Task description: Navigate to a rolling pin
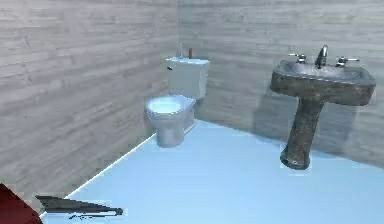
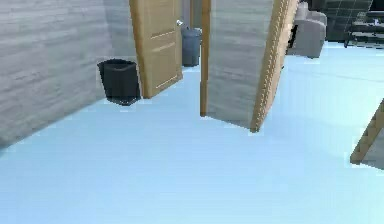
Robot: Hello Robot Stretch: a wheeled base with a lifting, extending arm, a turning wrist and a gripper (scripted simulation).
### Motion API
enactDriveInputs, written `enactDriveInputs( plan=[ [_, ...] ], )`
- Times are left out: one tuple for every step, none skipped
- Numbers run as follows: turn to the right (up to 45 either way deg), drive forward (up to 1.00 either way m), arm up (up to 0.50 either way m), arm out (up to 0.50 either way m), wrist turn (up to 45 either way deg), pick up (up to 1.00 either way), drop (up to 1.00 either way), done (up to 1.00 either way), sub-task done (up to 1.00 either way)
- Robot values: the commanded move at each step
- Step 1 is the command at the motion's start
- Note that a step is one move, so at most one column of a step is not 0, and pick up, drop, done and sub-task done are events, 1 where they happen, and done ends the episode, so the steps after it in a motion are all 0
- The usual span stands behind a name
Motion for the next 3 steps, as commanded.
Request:
enactDriveInputs(
  plan=[
    [45.0, 0.0, 0.0, 0.0, 0.0, 0.0, 0.0, 0.0, 0.0],
    [45.0, 0.0, 0.0, 0.0, 0.0, 0.0, 0.0, 0.0, 0.0],
    [33.0, 0.0, 0.0, 0.0, 0.0, 0.0, 0.0, 0.0, 0.0]
  ],
)
